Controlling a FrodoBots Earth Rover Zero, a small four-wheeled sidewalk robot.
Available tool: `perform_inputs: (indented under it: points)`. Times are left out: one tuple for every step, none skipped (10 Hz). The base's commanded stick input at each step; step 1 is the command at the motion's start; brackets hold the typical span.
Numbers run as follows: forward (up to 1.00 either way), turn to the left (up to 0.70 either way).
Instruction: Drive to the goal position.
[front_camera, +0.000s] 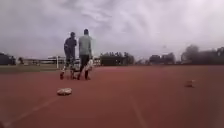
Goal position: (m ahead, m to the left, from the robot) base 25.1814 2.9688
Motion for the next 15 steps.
perform_inputs:
  points:
    - [0.46,0.00]
    - [0.46,0.00]
    - [0.46,0.00]
    - [0.46,0.00]
    - [0.46,0.00]
    - [0.46,0.00]
    - [0.46,0.00]
    - [0.46,0.00]
    - [0.46,0.00]
    - [0.46,0.00]
    - [0.46,0.00]
    - [0.46,0.00]
    - [0.46,0.00]
    - [0.46,0.00]
    - [0.46,0.00]
